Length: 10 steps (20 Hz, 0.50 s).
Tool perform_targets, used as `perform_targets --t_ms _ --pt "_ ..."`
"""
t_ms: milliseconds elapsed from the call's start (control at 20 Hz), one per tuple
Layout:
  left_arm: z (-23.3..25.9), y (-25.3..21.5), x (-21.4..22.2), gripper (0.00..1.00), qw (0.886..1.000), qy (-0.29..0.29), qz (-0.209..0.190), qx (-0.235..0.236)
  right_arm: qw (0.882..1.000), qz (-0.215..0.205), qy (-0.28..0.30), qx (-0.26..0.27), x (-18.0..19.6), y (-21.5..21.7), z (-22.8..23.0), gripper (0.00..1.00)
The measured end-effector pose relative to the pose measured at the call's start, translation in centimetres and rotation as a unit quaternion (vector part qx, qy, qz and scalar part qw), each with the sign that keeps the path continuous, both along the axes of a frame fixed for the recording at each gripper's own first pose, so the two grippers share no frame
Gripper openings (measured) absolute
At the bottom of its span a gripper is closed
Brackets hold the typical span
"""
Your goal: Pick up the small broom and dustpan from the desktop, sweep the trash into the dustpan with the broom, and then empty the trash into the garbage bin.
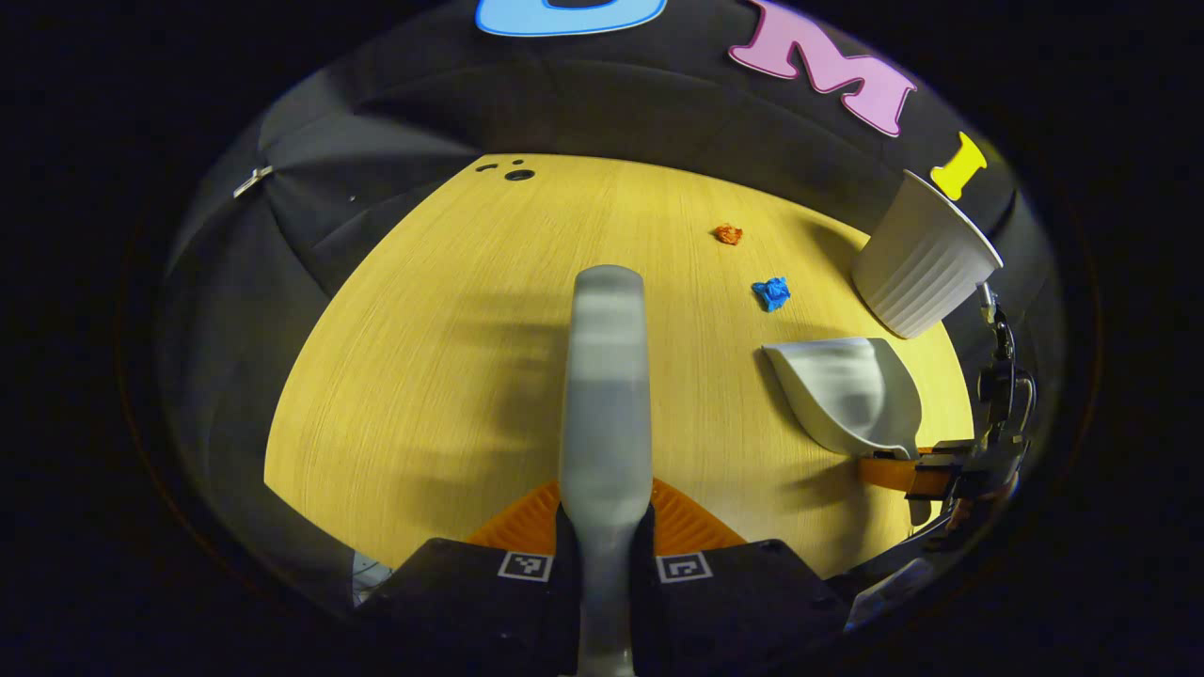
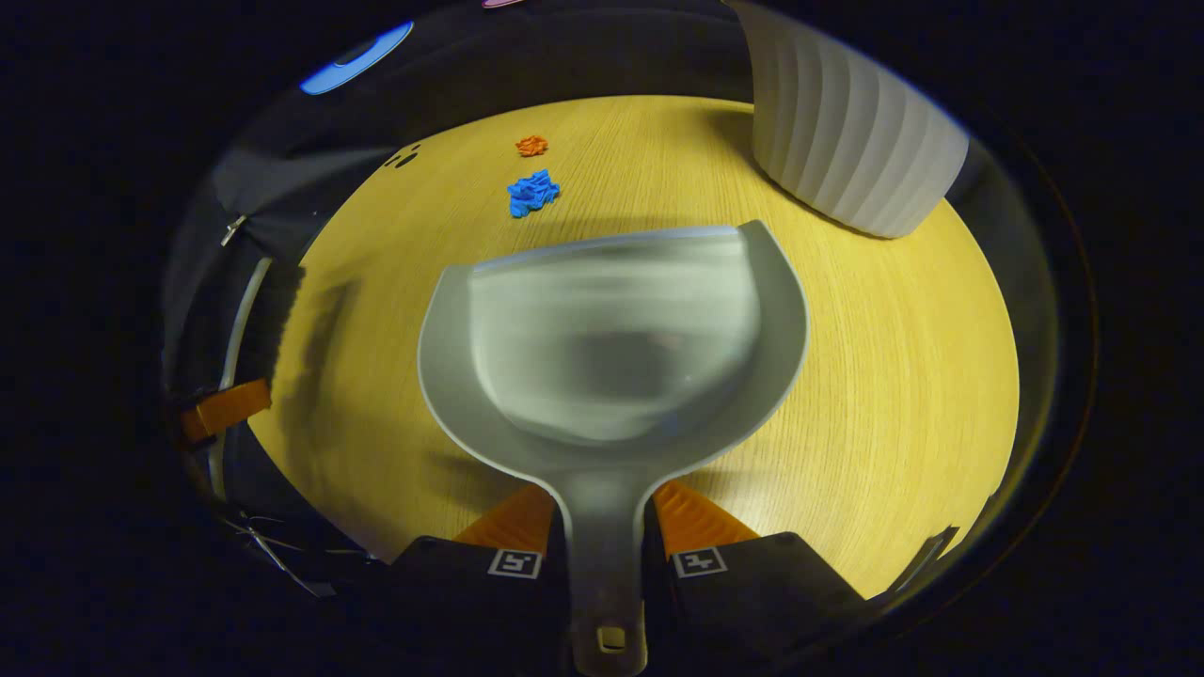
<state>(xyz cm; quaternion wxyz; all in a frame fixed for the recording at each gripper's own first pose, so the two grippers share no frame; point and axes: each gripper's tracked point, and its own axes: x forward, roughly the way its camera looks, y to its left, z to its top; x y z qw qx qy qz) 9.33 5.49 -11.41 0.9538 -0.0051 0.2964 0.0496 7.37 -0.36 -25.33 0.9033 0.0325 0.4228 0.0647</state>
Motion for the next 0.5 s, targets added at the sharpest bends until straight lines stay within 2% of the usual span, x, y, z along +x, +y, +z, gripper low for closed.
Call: perform_targets --t_ms 100,150,300,450,500 --pt "1.4 -0.5 1.8 0.26 1.000 0.001 -0.016 0.008 1.000 0.008 0.009 0.005 -0.2 -0.2 0.0 0.34" --pt "2.2 -0.8 3.0 0.26 1.000 -0.001 -0.025 0.013 1.000 0.011 0.012 0.001 -0.4 -0.5 0.0 0.29" --pt "4.4 -0.9 7.7 0.27 0.997 0.000 -0.050 0.055 0.999 0.030 0.014 -0.021 -0.6 -1.6 0.2 0.33" --pt "6.1 -2.3 12.4 0.26 0.996 0.009 -0.071 0.060 0.998 0.047 0.006 -0.029 -0.6 -2.8 1.4 0.33" --pt "6.7 -2.5 14.2 0.26 0.994 0.006 -0.080 0.075 0.998 0.051 0.003 -0.031 -0.4 -3.0 1.8 0.33"
